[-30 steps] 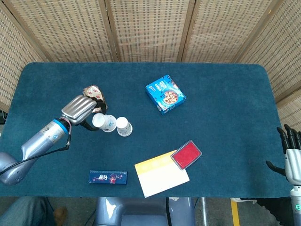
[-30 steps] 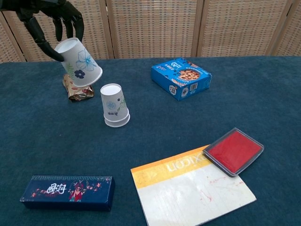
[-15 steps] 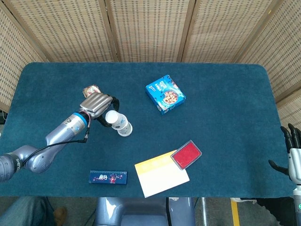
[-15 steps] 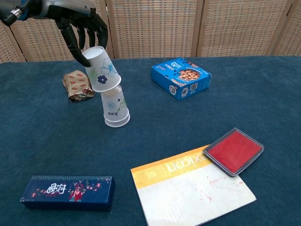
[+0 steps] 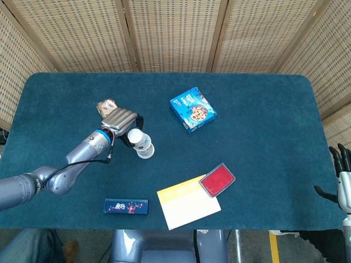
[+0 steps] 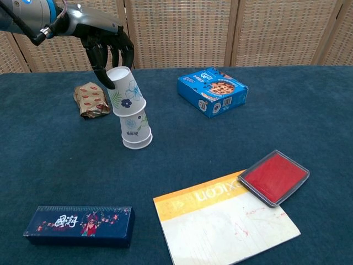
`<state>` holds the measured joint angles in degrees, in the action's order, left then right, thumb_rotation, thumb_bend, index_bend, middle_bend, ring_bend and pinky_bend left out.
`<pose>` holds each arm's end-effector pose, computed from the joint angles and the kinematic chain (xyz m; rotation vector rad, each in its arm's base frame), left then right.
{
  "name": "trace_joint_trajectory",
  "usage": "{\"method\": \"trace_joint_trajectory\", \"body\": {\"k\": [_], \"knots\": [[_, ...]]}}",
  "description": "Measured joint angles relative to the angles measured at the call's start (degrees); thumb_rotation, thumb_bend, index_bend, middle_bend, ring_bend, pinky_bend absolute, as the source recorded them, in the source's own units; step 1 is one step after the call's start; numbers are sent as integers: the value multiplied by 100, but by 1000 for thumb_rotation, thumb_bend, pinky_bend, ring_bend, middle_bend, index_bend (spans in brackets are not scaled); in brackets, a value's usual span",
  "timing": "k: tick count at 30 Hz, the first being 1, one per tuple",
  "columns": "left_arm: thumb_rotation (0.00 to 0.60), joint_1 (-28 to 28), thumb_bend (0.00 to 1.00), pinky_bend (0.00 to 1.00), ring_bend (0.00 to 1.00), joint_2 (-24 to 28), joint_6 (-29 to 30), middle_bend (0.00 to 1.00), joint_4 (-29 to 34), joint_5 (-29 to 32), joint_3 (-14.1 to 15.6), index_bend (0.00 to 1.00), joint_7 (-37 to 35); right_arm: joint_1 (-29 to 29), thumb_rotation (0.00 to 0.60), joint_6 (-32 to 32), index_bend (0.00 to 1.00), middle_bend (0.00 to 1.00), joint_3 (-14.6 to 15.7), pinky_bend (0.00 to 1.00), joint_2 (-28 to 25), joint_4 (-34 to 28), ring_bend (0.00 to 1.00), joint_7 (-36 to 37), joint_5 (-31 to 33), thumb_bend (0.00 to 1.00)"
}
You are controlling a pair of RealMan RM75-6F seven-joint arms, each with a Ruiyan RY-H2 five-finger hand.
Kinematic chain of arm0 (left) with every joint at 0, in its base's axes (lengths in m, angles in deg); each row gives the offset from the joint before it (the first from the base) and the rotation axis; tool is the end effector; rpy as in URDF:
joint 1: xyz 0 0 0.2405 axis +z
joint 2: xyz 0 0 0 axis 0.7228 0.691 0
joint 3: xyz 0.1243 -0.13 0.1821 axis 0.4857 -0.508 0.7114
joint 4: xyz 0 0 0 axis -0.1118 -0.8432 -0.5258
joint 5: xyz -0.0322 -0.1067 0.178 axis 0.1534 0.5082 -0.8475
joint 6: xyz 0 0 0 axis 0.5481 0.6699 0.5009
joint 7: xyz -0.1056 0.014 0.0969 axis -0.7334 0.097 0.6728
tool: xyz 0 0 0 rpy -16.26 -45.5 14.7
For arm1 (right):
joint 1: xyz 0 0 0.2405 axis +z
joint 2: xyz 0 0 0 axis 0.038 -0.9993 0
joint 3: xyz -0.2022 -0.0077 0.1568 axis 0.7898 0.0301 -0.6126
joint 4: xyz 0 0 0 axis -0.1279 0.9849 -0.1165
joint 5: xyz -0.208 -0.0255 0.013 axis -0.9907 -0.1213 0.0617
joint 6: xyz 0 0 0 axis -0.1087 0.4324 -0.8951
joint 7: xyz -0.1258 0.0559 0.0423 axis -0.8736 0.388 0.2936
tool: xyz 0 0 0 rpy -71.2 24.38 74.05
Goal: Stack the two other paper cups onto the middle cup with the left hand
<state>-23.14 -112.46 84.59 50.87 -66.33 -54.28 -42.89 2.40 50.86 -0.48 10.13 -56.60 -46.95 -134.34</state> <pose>-0.0695 0.4240 0.0651 -2.0281 -0.9855 -0.7221 -0.3291 -0.2001 0.1939 1.2148 -0.8564 0.8513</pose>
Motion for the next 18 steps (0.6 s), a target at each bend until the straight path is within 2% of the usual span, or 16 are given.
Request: {"method": "trace_joint_trajectory", "body": {"k": [4, 6, 12, 18], "knots": [[600, -86, 10, 203, 35, -277, 8, 68, -199, 120, 100, 116, 112, 5, 600, -7, 0, 0, 0, 0, 8, -2, 0, -28, 14, 0], [600, -115, 0, 158, 1, -397, 2, 9, -282, 145, 140, 24, 140, 4, 600, -6, 0, 0, 0, 0, 10, -2, 0, -32, 18, 0], [600, -51, 0, 77, 0, -508, 35, 0, -310, -56, 120, 0, 16, 5, 600, -15, 0, 0, -6, 0, 7, -2, 0, -29, 38, 0], [600, 323, 0, 0, 0, -402, 473, 0, -189, -504, 73, 0, -234, -8, 600, 18, 0, 0, 6, 0, -21, -22, 0, 40, -24, 0]]}}
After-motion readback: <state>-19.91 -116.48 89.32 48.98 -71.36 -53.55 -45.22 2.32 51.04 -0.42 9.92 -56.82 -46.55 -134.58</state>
